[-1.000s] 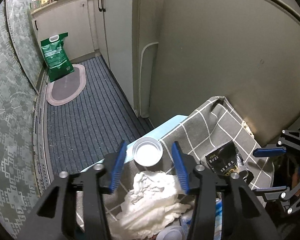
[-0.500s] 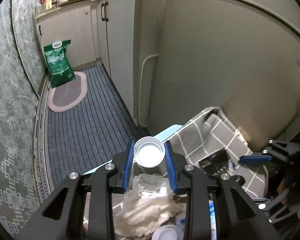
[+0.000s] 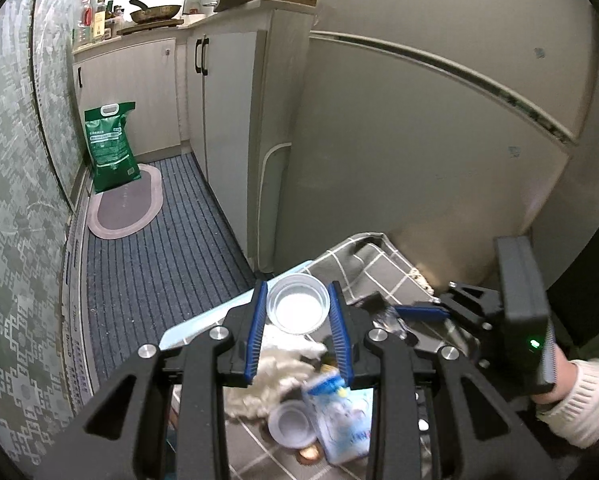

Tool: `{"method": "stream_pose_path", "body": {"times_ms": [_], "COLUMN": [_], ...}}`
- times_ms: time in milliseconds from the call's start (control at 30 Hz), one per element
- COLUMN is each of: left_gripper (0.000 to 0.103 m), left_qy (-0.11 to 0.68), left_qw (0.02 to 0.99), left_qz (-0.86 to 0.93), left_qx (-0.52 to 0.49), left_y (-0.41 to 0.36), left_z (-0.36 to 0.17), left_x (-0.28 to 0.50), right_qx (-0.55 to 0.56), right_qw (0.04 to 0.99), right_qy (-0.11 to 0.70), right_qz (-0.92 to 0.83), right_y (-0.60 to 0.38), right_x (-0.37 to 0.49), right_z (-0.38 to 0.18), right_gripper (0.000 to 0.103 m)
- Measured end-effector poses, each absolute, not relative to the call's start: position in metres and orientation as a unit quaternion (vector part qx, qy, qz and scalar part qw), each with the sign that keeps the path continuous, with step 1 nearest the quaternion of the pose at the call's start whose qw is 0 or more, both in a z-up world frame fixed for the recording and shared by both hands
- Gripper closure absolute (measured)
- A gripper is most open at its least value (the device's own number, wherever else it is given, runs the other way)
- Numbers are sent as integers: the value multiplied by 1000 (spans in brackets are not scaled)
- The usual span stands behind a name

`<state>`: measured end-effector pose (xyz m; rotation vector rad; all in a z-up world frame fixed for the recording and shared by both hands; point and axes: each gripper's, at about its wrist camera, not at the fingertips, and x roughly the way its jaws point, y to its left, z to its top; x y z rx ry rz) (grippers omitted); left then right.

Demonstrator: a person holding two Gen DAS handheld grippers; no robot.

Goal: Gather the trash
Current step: 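Grasp the black snack bag with the right tool, then carry the white lid in the left tool while the right tool carries the black bag to the teal bin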

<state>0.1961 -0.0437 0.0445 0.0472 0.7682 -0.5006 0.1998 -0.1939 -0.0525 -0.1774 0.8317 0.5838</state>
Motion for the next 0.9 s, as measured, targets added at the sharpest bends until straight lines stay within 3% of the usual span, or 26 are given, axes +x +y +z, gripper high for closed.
{"method": "stream_pose_path", "body": {"times_ms": [33, 100, 200, 467, 900], "left_gripper": [70, 70, 70, 70, 70], "left_qy": [370, 369, 365, 351, 333], "left_qw": [897, 897, 901, 913, 931], "left_qz": [-242, -241, -236, -207, -131], "left_qx": [21, 19, 16, -34, -74], "left_y": [-43, -41, -38, -14, 32], "left_z": [46, 47, 50, 53, 35], "left_x": [193, 186, 173, 130, 73], "right_qx": [-84, -85, -82, -68, -54], "right_qw": [870, 871, 869, 870, 889], "right_qy": [397, 396, 400, 401, 362], "right_qz": [279, 277, 277, 278, 275], "right_y": [-194, -196, -202, -209, -203], "right_x": [201, 200, 198, 196, 175], "right_z": [-53, -53, -52, -47, -6], "right_gripper": [25, 38, 48, 66, 67]}}
